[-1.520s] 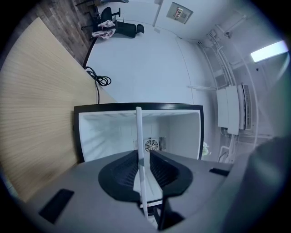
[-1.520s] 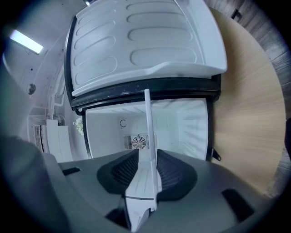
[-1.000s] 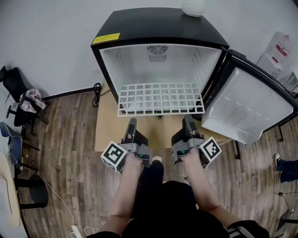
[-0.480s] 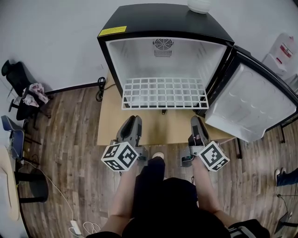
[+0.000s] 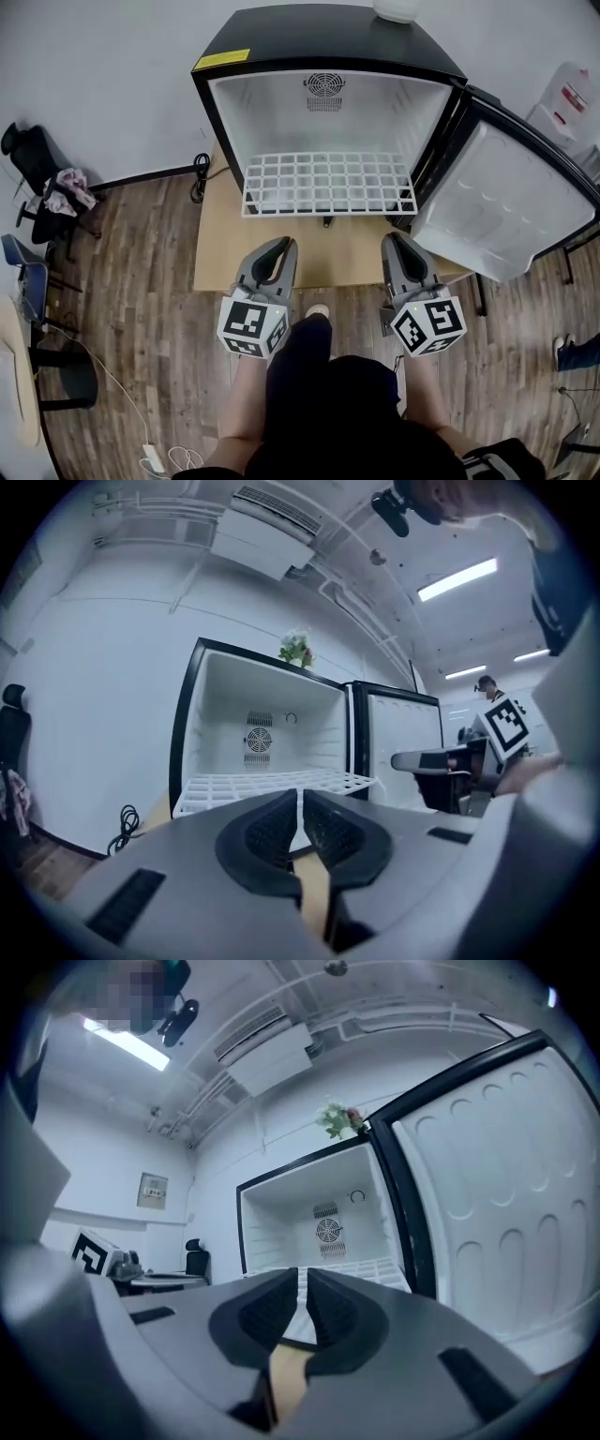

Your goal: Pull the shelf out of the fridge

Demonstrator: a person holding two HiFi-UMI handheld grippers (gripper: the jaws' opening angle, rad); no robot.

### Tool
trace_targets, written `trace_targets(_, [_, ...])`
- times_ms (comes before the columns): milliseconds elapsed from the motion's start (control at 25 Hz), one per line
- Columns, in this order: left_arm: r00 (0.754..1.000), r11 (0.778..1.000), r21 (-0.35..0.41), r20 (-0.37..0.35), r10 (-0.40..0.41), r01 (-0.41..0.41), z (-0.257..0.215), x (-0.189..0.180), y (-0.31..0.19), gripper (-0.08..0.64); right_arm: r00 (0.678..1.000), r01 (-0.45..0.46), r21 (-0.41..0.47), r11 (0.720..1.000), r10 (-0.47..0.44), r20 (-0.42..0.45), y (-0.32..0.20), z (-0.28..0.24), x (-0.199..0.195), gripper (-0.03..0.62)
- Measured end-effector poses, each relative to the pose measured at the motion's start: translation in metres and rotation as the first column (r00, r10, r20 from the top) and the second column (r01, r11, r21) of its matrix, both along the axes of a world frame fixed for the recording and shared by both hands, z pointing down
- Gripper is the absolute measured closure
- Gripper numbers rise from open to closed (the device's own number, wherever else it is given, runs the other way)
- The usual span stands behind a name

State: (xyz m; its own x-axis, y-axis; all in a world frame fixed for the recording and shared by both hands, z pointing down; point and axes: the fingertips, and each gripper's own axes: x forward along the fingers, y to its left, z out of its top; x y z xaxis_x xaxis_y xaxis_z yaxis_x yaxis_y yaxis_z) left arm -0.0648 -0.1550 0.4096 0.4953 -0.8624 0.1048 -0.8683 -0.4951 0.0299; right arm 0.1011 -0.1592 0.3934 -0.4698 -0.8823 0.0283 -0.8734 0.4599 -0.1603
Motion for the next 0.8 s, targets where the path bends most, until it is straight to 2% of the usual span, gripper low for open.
trace_targets(120, [0.997,0.997,0.005,0.012,0.071,-0.071,-0.001,0.012,0.011,0.554,0.998,0.065,-0.019,0.998,-0.065,-0.003,0.008,0.002,-0.008,0.597])
trace_targets(240, [0.994,0.995,-0.016,-0.036,0.102,-0.103,0.001,0.017,0.017,0.555,0.996,0.094,-0.045,0.995,-0.094,-0.002,0.013,0.006,-0.012,0.601])
trace_targets(520, [0.996,0.994,-0.067,0.004,0.084,-0.083,0.007,0.021,0.023,0.557,0.993,0.102,-0.062,0.993,-0.106,-0.05,0.019,0.011,-0.016,0.601])
trace_targets(800, [0.997,0.994,-0.076,-0.033,0.076,-0.078,0.008,0.026,0.023,0.557,0.991,0.094,-0.065,0.993,-0.1,-0.094,0.022,0.015,-0.016,0.601])
